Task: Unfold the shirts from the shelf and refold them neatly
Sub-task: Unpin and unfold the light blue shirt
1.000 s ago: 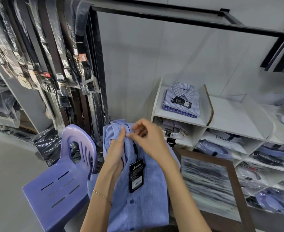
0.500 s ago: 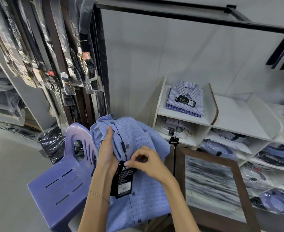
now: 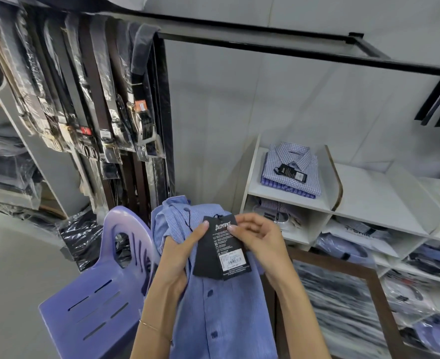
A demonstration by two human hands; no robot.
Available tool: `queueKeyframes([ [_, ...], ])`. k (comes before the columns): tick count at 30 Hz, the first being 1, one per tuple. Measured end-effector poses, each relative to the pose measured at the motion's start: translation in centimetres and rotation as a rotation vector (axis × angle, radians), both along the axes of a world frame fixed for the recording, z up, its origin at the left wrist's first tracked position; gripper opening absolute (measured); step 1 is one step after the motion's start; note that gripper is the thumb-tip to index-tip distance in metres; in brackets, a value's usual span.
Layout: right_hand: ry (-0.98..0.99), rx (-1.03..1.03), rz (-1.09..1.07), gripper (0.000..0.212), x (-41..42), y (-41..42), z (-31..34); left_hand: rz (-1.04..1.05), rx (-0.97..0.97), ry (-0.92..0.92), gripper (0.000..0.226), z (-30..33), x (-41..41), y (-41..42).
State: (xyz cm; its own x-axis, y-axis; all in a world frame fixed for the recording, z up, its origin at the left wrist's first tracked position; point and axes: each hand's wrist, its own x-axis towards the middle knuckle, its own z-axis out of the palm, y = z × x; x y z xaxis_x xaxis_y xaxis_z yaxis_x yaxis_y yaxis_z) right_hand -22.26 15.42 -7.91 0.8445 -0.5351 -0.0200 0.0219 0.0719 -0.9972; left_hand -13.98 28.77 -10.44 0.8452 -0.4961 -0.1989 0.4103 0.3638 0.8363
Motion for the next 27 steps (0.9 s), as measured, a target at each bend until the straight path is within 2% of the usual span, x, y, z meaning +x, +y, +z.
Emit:
queueKeyframes([
  [9,0.021,-0.046,-0.087,0.016,0.9,0.3,2.4,0.022,-0.043,0.04,0.041,1.3,-0.8,-0.8],
  [13,-0.037,-0.046,-0.045,0.015,0.2,0.6,3.3,0.05,-0.065,0.039,0.027,1.6,-0.9,-0.8],
  [16,-0.084,-0.071,-0.024,0.017,-0.3,0.8,4.1,0.061,-0.088,0.024,0.027,2.0,-0.8,-0.8],
  [21,-0.13,-0.089,-0.023,0.018,-0.5,0.9,5.0,0.051,-0.148,-0.001,0.041,2.9,-0.9,-0.8],
  [27,-0.147,-0.081,-0.02,0.018,-0.6,1.0,5.5,0.087,-0.136,-0.047,0.045,3.6,-0.9,-0.6],
])
